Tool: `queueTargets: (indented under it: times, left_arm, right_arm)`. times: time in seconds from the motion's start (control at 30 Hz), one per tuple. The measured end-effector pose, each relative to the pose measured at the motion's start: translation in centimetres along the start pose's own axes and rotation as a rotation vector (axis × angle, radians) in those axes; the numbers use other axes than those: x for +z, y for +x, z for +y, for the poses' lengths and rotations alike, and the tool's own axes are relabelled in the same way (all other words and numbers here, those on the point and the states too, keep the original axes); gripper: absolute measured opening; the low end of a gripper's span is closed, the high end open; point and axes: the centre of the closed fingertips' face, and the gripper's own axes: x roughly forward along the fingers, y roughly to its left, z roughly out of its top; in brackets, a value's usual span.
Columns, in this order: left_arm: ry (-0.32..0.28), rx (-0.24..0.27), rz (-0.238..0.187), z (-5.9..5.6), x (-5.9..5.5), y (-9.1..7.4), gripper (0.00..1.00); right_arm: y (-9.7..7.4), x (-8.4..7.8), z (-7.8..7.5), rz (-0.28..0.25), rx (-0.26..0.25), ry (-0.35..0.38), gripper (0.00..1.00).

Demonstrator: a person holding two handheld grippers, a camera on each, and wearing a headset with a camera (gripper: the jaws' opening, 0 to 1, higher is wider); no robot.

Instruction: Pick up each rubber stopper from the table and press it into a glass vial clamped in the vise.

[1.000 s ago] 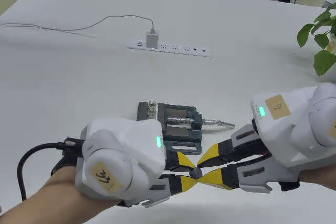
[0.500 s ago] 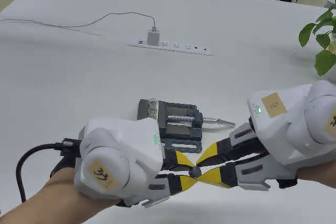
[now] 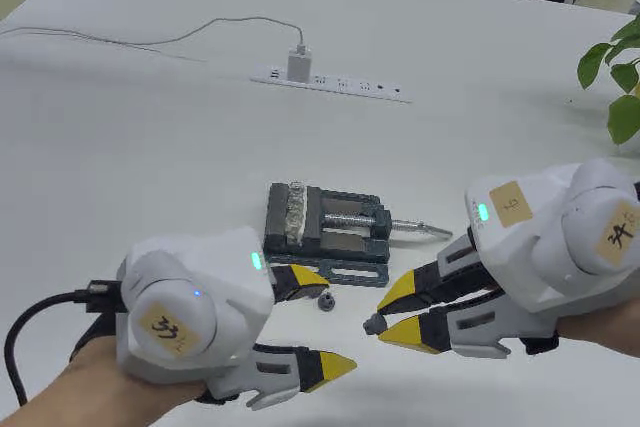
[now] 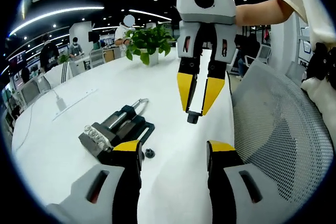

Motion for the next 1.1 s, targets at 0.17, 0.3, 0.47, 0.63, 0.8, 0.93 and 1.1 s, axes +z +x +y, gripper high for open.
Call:
queueTargets:
  times: [0.17, 0.3, 0.47, 0.63, 0.8, 0.93, 1.1]
  left_arm:
    - [-0.072, 0.101, -0.003, 2.0, -1.0, -1.4, 0.62]
    - [-0.101, 0.157, -0.016, 3.2, -1.6, -2.5, 0.72]
    - [-0.149, 0.230, -0.032, 4.7, -2.3, -3.6, 0.94]
    - [-0.187, 0.255, -0.027, 5.2, -2.9, -4.4, 0.99]
    - [-0.208, 0.276, -0.032, 5.4, -3.1, -4.7, 0.99]
    - [-0.219, 0.289, -0.050, 5.5, -2.9, -4.9, 0.99]
    - [-0.222, 0.296, -0.048, 5.6, -2.9, -5.0, 0.99]
  right_arm:
    - [0.1, 0.0, -0.1, -0.001, 0.005, -0.001, 0.06]
    - [0.1, -0.1, -0.1, 0.005, 0.006, -0.003, 0.06]
    - [0.2, -0.2, -0.1, 0.009, 0.011, -0.002, 0.06]
    - [0.3, -0.3, -0.5, 0.013, 0.009, 0.012, 0.06]
    - [0.4, -0.3, -1.1, 0.021, 0.012, 0.019, 0.06]
    - [0.2, -0.1, -2.2, 0.032, 0.008, 0.010, 0.06]
    - [-0.2, 0.5, -4.2, 0.053, -0.003, -0.024, 0.06]
